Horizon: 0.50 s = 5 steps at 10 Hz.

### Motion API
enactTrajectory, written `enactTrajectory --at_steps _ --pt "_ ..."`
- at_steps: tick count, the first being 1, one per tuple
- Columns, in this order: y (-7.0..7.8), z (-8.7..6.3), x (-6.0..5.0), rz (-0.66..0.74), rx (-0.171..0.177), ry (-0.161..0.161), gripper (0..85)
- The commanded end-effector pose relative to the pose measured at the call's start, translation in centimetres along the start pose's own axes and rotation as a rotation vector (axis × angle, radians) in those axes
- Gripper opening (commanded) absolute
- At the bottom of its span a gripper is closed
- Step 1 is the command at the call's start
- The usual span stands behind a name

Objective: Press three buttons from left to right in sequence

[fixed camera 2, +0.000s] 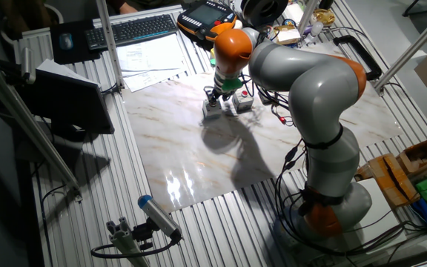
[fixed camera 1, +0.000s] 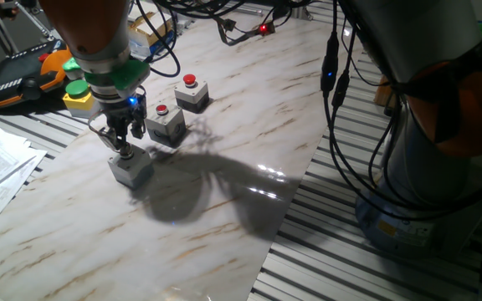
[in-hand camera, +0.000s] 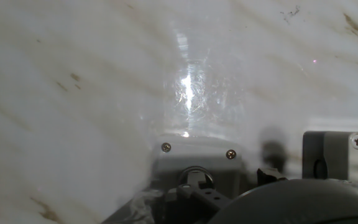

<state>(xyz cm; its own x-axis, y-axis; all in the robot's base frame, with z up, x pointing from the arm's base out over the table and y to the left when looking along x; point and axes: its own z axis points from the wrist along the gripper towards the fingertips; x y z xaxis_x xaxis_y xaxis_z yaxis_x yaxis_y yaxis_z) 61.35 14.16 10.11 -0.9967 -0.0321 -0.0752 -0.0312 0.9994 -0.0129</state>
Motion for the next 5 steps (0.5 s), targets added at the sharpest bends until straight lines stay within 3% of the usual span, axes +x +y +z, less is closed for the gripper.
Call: enactTrajectory --at_steps 1,5 --pt "0.0 0.08 0.01 0.0 0.002 0.0 47.7" --pt "0.13 0.61 0.14 0.002 0.0 -0.005 47.3"
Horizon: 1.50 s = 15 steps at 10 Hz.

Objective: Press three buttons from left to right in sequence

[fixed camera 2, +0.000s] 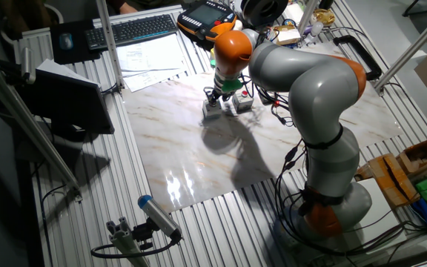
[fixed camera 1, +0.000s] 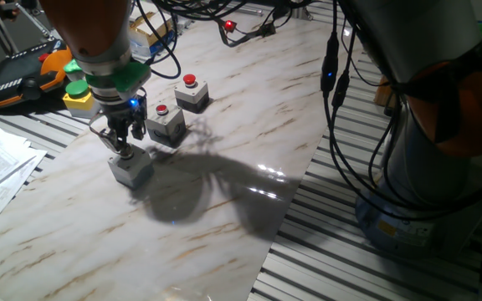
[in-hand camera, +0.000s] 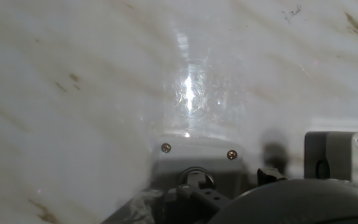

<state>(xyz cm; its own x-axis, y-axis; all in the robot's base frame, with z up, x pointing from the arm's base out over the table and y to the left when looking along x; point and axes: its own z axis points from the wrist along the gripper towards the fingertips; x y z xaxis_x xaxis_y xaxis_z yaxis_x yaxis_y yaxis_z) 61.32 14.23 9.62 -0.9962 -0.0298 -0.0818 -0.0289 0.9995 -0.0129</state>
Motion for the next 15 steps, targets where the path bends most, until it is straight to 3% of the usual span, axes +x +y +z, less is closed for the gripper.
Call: enactTrajectory --at_steps 1,4,10,15 --pt "0.0 0.1 0.1 -0.001 0.0 0.002 47.3" --pt "0.0 0.1 0.1 0.001 0.0 0.002 47.3" --pt "0.2 -1.4 0.2 0.012 -0.003 0.011 47.3" --pt "-0.9 -3.2 0.0 0.002 -0.001 0.02 46.3"
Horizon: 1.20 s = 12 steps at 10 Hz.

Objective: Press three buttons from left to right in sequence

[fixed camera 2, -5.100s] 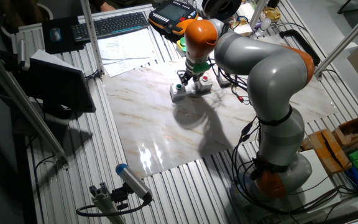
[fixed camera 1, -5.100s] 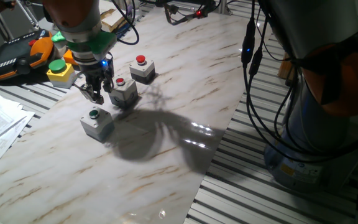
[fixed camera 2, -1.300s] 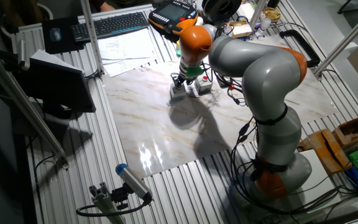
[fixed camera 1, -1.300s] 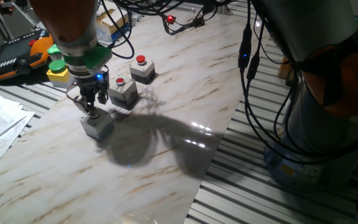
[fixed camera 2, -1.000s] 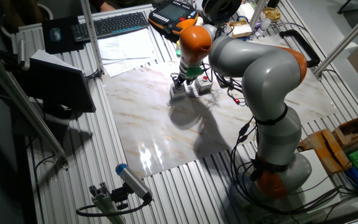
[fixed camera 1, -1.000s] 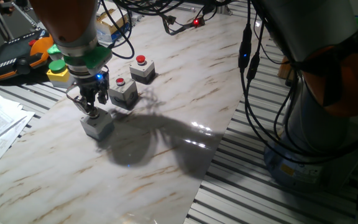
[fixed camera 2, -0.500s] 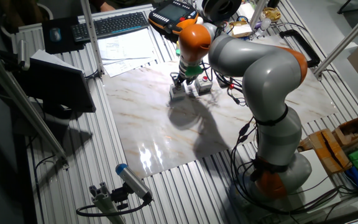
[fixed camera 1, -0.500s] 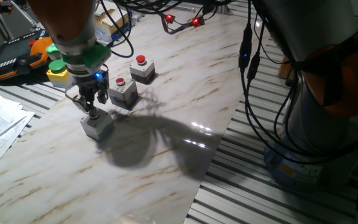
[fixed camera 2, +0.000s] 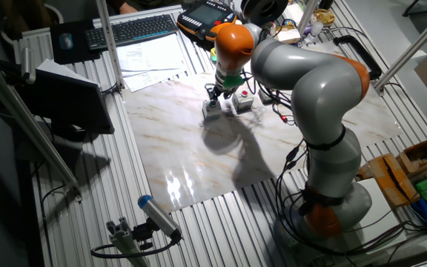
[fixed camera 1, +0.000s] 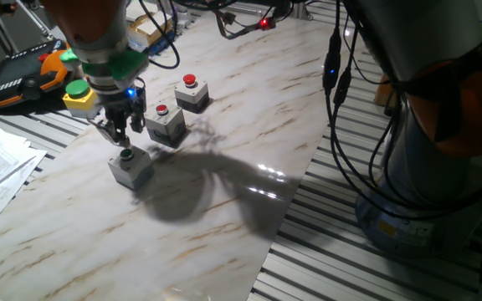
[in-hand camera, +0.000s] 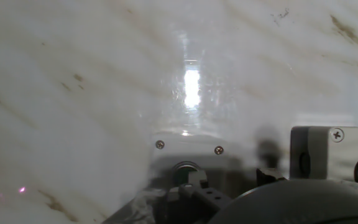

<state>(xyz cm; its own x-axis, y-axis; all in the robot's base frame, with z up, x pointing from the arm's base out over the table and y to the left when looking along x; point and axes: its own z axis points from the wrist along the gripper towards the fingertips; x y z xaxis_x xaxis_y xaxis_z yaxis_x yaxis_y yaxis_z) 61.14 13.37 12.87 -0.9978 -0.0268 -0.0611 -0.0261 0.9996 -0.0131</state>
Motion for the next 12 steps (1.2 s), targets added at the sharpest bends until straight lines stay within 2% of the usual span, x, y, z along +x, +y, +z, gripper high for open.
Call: enactTrajectory --at_steps 1,2,5,6,7,10,12 --pt "-0.3 -0.4 -0.1 -0.004 0.002 0.001 45.7" --pt "-0.6 -0.8 -0.1 -0.006 0.008 -0.003 45.3" --pt "-2.1 -2.4 0.0 -0.008 -0.008 -0.002 43.3" --pt "-2.9 -3.1 0.1 -0.004 -0.027 0.002 39.7" --pt "-3.6 -3.6 0.1 -0.005 -0.027 0.002 36.0" --pt "-5.3 -4.6 0.2 -0.007 -0.025 -0.006 20.7" --pt "-6.1 -5.2 0.6 -0.01 -0.024 -0.007 3.0"
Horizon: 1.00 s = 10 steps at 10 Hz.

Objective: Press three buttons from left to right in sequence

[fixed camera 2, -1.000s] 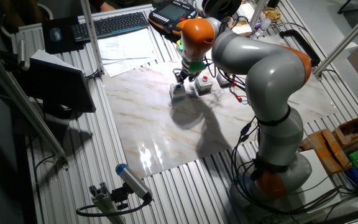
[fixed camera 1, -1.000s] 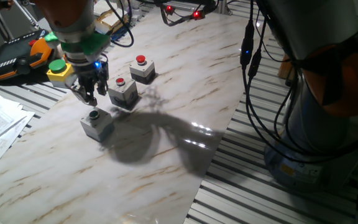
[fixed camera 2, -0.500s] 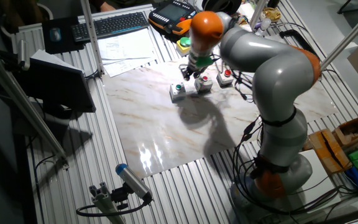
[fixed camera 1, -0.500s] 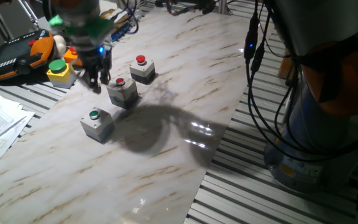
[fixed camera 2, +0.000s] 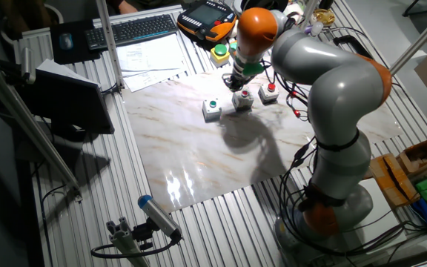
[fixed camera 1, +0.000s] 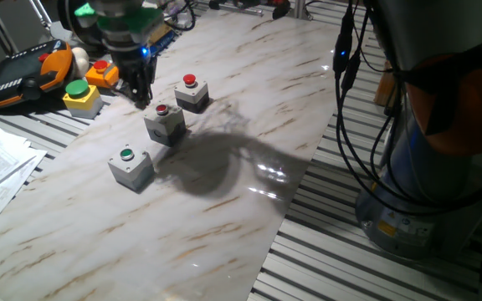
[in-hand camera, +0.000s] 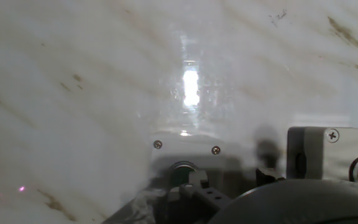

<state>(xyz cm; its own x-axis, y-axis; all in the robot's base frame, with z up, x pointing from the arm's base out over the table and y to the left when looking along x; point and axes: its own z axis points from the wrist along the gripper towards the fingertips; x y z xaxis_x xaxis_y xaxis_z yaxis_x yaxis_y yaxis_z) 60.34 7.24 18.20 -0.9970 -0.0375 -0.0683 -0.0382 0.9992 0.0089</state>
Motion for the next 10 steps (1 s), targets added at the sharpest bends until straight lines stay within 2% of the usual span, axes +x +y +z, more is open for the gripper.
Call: enactTrajectory --at_steps 1,4,6,10 --pt "-0.1 -0.24 0.19 -0.001 0.002 0.0 1.0" --pt "-0.21 -0.93 0.89 0.006 0.016 0.008 1.0" --pt "-0.13 -1.01 0.95 0.0 0.014 0.016 1.0" --pt "-0.47 -1.1 0.99 0.005 0.041 0.02 1.0"
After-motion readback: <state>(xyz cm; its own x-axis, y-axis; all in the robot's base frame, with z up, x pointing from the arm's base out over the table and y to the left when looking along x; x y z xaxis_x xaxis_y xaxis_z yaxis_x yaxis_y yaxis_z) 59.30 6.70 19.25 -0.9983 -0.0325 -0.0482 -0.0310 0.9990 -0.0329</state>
